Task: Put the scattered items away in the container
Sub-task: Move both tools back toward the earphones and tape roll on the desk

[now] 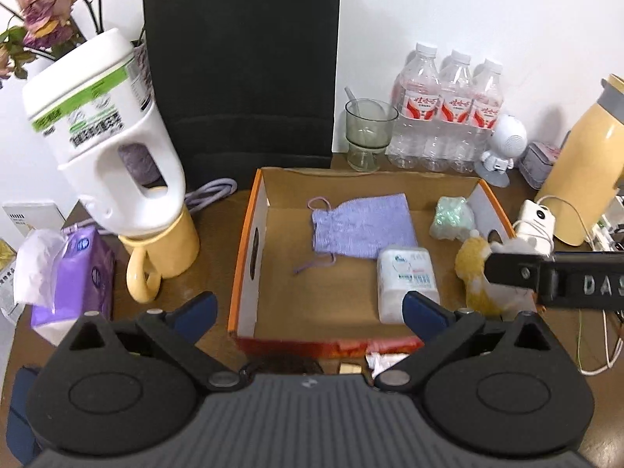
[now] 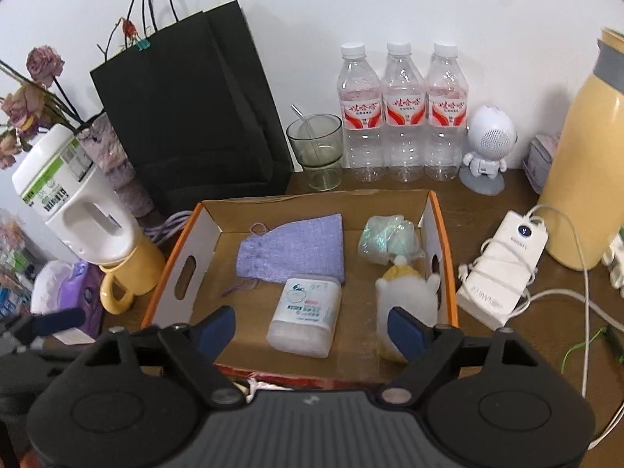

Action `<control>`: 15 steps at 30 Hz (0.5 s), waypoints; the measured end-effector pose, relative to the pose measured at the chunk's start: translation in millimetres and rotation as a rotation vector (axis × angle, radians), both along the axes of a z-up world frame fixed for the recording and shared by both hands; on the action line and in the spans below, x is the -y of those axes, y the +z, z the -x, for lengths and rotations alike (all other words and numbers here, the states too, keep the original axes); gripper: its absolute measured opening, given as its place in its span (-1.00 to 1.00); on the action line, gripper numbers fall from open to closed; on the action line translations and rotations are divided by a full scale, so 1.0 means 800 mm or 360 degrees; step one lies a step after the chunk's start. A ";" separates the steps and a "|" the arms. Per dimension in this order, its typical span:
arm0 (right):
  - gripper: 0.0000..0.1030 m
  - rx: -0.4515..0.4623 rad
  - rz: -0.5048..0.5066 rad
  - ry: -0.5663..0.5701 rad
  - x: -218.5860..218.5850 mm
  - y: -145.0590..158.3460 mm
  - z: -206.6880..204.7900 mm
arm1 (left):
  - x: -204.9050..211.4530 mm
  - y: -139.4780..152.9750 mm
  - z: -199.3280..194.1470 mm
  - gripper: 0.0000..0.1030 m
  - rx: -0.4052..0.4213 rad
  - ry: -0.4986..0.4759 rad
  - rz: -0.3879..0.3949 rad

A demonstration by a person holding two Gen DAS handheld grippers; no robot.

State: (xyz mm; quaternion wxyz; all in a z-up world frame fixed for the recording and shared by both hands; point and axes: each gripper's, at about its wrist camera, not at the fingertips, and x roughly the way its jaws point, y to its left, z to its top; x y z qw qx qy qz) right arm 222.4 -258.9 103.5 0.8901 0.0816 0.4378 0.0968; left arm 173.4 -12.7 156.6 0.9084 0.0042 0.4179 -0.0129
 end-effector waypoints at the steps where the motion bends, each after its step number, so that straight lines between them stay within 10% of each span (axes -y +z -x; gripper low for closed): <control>1: 0.65 0.0006 -0.0024 -0.0008 0.000 -0.002 0.005 | -0.001 0.000 0.006 1.00 0.0011 -0.0001 -0.0011; 15: 0.65 0.0256 -0.0128 0.0119 -0.007 -0.016 0.085 | 0.000 -0.022 0.065 1.00 0.0202 -0.0001 -0.0157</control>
